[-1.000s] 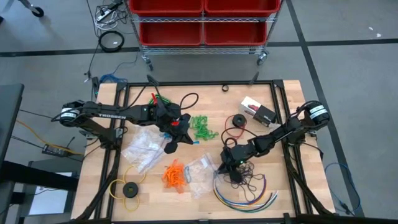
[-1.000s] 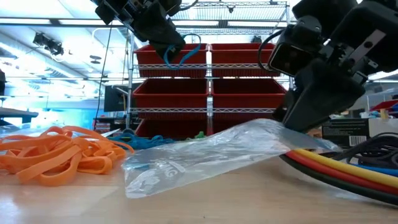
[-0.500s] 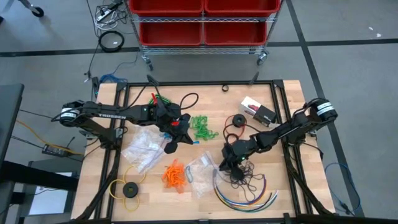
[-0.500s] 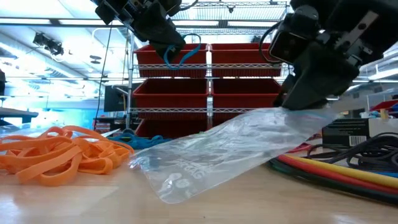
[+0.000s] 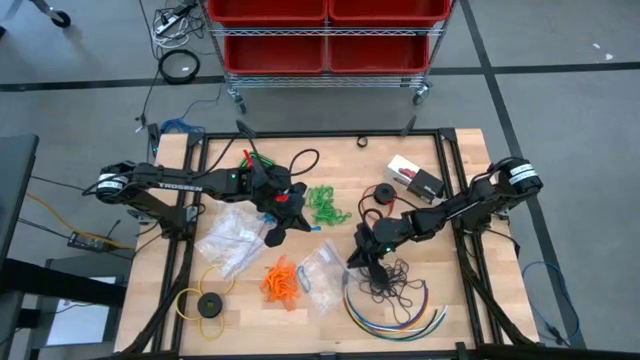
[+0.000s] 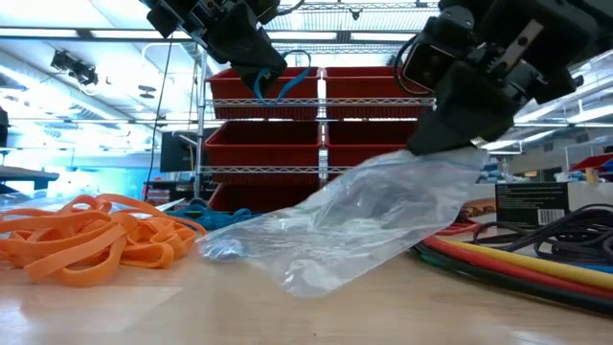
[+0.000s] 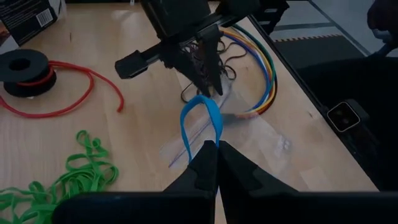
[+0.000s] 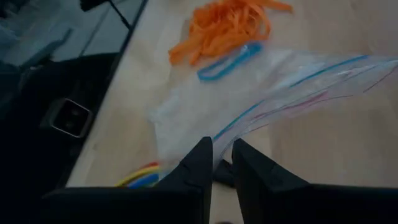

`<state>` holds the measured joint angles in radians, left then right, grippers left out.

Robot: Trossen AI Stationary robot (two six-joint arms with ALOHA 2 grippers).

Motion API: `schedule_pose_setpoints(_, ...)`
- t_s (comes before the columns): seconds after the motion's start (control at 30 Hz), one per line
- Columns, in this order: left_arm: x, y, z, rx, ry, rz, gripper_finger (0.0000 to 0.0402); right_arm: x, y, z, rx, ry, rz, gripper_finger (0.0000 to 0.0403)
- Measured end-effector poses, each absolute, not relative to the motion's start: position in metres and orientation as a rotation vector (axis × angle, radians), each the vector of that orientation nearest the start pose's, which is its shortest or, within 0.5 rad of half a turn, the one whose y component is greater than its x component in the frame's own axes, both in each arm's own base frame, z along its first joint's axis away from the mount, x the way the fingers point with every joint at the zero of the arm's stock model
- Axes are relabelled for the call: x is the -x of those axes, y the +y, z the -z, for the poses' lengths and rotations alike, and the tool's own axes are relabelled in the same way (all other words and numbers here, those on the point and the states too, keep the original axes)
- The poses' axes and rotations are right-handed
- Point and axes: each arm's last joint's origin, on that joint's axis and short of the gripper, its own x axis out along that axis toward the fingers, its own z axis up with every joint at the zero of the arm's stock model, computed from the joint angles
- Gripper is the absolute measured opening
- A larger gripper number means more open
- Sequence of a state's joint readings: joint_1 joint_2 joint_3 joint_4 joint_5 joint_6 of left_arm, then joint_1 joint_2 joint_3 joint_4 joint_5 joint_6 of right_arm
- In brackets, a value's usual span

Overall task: Sort rubber bands
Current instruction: Put the blue rubber band into the transparent zip bag

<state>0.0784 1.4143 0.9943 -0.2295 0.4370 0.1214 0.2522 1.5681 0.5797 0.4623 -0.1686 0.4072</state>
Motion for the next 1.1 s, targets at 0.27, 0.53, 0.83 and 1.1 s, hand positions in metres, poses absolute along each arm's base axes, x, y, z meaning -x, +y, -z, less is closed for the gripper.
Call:
schedule_pose_setpoints(0.27,-0.302,0.011,-0.262,0.05,0.608,0.383,0.0014,-0.28,0.08,-0.153,-0.366,0.589,-0.346,0.0052)
schedule_pose_setpoints(0.53,-0.302,0.011,-0.262,0.05,0.608,0.383,0.0014,-0.282,0.08,-0.155,-0.35,0.58,-0.334,0.0052)
schedule_pose_setpoints(0.83,-0.303,0.012,-0.264,0.047,0.59,0.382,0.0014,-0.292,0.084,-0.12,-0.373,0.704,-0.282,0.0052)
schedule_pose_setpoints(1.1,-0.302,0.012,-0.263,0.052,0.603,0.382,0.0014,-0.316,0.09,-0.119,-0.347,0.681,-0.297,0.0077)
